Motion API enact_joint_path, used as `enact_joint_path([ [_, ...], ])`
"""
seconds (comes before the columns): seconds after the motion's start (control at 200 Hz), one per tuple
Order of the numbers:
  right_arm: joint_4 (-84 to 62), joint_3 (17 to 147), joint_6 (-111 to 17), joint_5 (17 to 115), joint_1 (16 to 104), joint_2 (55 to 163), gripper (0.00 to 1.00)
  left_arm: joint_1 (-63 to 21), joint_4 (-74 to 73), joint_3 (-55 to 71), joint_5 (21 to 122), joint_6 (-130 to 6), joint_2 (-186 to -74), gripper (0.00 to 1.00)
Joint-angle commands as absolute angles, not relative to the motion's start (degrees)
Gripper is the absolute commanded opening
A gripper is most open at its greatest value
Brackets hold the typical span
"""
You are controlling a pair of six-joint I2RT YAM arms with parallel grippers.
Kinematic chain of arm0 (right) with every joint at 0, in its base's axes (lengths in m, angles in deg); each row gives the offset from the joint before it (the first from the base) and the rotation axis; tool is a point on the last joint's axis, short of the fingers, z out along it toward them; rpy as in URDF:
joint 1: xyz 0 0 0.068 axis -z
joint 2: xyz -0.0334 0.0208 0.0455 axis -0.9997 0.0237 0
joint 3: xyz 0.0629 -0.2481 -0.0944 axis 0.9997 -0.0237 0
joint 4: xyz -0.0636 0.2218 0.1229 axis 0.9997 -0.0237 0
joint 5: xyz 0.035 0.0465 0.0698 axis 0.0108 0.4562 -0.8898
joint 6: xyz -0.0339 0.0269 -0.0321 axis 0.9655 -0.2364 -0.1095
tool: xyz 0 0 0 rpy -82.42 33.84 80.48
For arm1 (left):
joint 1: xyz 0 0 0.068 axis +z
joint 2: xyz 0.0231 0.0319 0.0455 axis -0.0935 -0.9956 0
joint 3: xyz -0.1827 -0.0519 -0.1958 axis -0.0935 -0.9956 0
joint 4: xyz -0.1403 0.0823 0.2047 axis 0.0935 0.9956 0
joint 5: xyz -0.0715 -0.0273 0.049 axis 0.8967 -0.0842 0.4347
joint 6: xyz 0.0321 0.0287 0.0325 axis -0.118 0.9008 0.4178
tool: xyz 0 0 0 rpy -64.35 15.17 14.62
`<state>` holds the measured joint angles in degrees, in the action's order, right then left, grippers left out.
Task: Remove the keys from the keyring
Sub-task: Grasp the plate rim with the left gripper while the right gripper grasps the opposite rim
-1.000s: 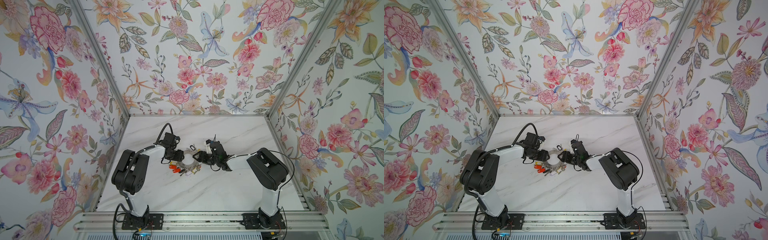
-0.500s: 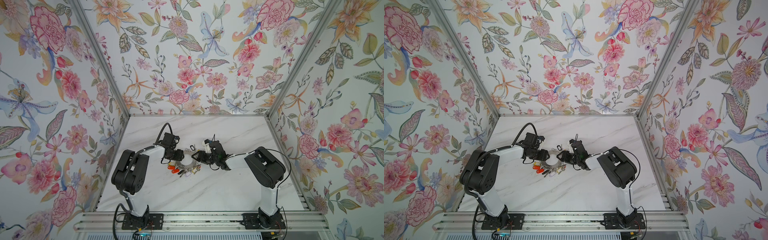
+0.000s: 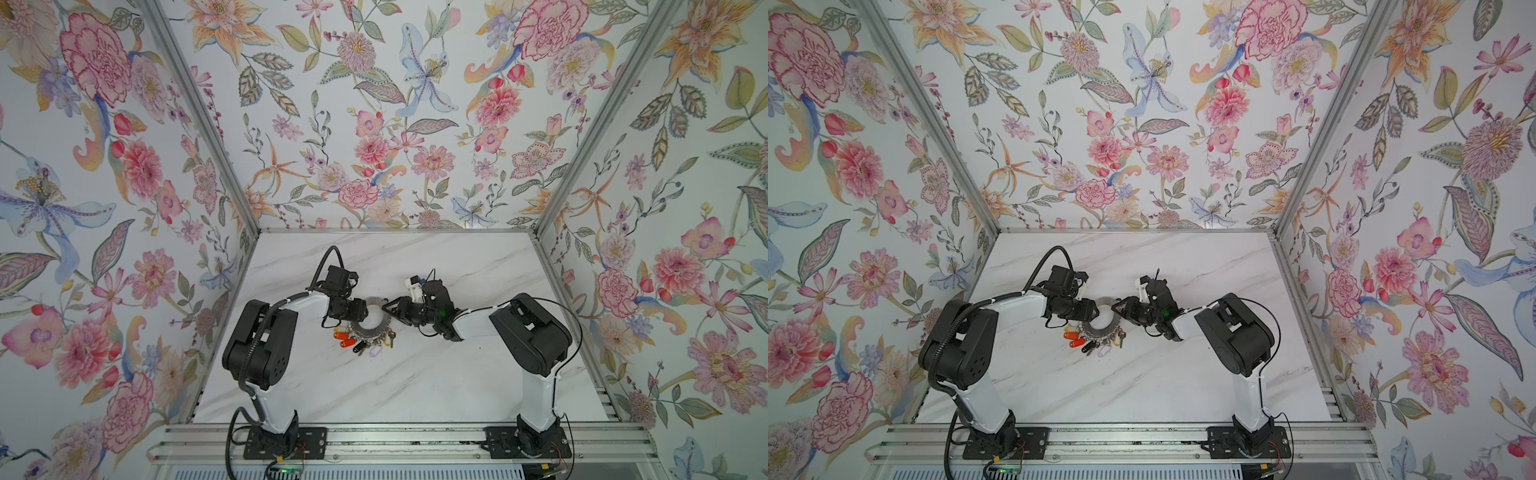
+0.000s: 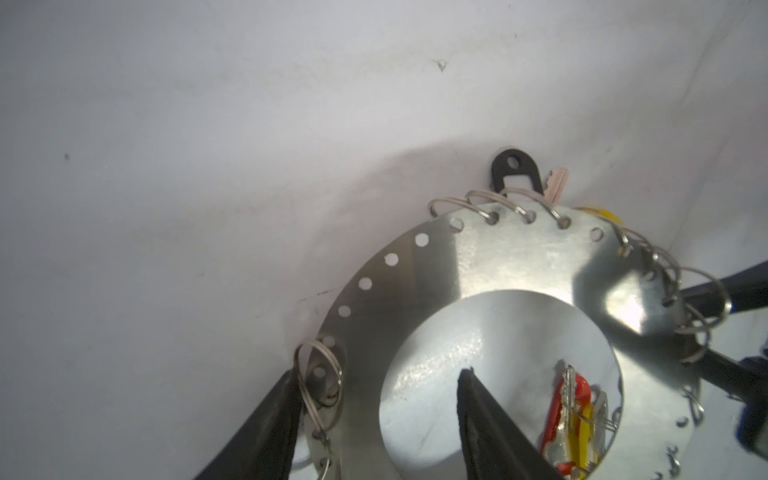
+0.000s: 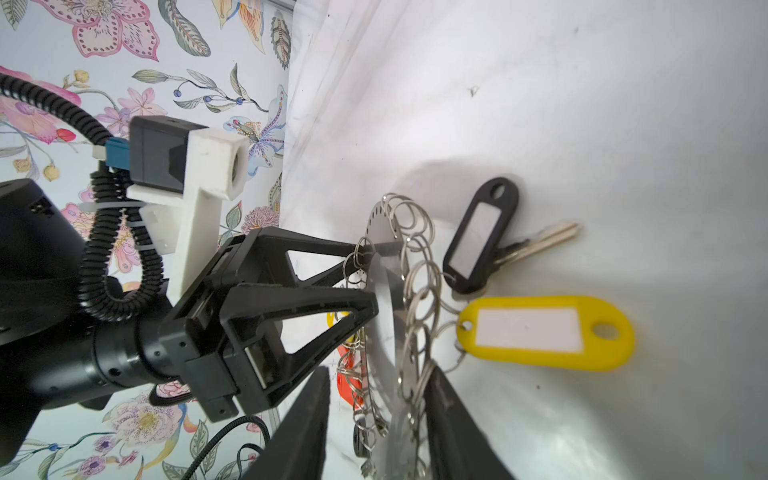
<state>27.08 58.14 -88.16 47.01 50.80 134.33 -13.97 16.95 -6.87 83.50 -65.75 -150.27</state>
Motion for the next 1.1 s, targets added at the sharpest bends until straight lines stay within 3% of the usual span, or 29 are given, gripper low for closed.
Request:
enact_joint_path([
  [0.0,30.9,59.9,-88.8,45.2,49.5,136.3,0.29,-14.3,19.4,-9.0,88.2,-67.0,-149.6,0.61],
  [0.31,33.1,60.0,-90.1,45.4,48.9,138.4,0.19,-14.2,18.8,-9.4,89.5,-67.5,-148.7,0.61],
  [0.56,39.9,59.5,-95.4,43.5,48.4,141.1,0.25,-14.2,17.1,-10.4,91.9,-68.6,-148.4,0.61],
  [0.751,38.5,59.5,-94.0,44.9,48.1,141.3,0.23,-13.9,16.8,-10.6,92.6,-68.8,-147.5,0.61],
  [0.976,37.6,58.5,-92.9,45.7,48.4,139.5,0.04,-13.2,17.4,-10.6,91.5,-68.6,-146.9,0.61],
  [1.096,37.7,57.8,-92.6,45.8,48.8,138.2,0.02,-12.3,17.7,-9.9,91.1,-68.5,-146.4,0.63],
])
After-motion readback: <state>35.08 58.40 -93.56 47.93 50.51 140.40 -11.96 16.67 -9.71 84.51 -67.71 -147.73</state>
